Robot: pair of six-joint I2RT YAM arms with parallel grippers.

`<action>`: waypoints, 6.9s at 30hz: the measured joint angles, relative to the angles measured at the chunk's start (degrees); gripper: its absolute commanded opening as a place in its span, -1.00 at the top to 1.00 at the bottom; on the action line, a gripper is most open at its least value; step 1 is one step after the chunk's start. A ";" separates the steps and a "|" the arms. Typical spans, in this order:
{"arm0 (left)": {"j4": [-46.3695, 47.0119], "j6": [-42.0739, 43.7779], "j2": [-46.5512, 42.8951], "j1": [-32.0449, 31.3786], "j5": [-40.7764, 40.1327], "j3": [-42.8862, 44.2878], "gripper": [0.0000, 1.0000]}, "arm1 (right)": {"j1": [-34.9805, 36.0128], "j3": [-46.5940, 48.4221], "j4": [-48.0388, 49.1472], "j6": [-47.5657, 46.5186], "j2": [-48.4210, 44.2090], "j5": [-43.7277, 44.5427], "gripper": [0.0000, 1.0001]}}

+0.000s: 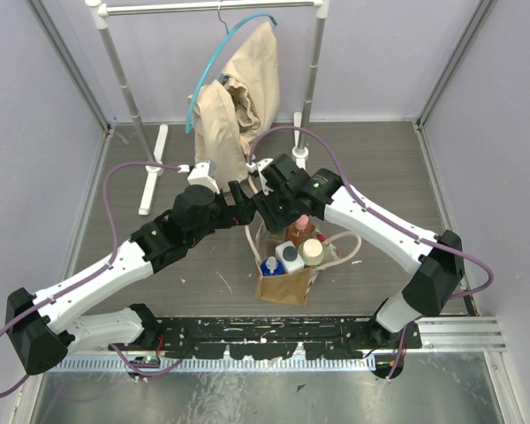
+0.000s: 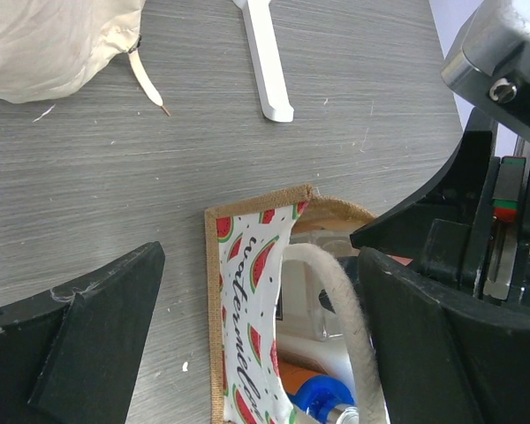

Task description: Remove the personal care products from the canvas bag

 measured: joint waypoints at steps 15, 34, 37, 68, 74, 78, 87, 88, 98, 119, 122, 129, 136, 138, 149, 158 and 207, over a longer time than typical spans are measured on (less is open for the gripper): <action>-0.74 -0.02 -0.11 0.00 -0.44 -0.15 -0.96 | 0.28 0.48 -2.60 -1.51 0.13 1.64 -0.49; -0.76 -0.02 -0.57 0.00 -0.44 -1.07 -0.96 | 0.68 8.70 -10.10 -2.58 4.07 1.84 0.99; -0.76 -0.07 -0.57 0.00 -0.44 -1.09 -0.96 | 0.57 15.85 -13.25 -2.56 5.95 4.35 0.99; -2.86 -0.02 -5.40 0.00 -0.92 -2.03 -0.96 | -28.76 20.72 -6.38 -2.38 8.13 7.17 0.90; -10.36 0.79 -12.72 -0.02 -4.17 -1.03 -0.96 | -31.34 15.23 -3.50 -1.64 11.19 7.82 0.84; -22.49 0.94 -12.20 0.00 -8.98 6.27 -0.96 | -31.80 13.38 -1.53 -0.94 11.39 8.72 -0.11; -30.05 4.79 -6.86 -2.23 -8.52 17.27 -0.96 | -31.43 10.95 0.61 -0.52 8.33 10.95 -0.49; -30.45 5.53 -4.57 -3.13 -8.24 20.17 -0.96 | -31.19 10.32 0.74 -0.37 7.02 11.08 -0.49; -29.38 12.26 20.50 -9.62 -0.85 37.42 -0.97 | -25.68 1.03 7.08 5.79 -15.67 12.07 -0.42; -19.80 18.05 34.14 -12.17 6.47 37.68 -0.61 | -22.32 -14.56 8.24 11.08 -29.51 8.48 -0.45; -20.00 18.29 36.54 -12.37 7.15 37.99 -0.58 | -22.32 -14.84 7.80 11.08 -30.51 8.70 -0.45; -20.70 18.38 38.99 -12.79 7.48 38.03 -0.42 | -22.32 -14.88 7.67 11.06 -31.47 9.27 -0.46; -20.28 19.08 38.99 -12.94 6.25 38.03 -0.36 | -22.32 -15.37 7.61 11.06 -31.47 9.27 -0.46; -20.22 19.34 38.99 -13.03 5.88 38.03 -0.36 | -22.32 -15.63 7.48 11.06 -31.47 9.25 -0.46; -19.61 21.27 38.58 -13.84 3.06 38.73 0.47 | -22.32 -16.35 7.43 11.02 -31.47 9.25 -0.47; -20.74 22.38 38.34 -14.16 2.16 39.01 0.80 | -22.32 -16.81 7.43 10.99 -31.47 9.01 -0.47; -43.47 36.02 14.21 -14.84 -25.20 60.83 0.62 | -5.33 -29.35 15.45 11.34 -25.55 0.50 -0.41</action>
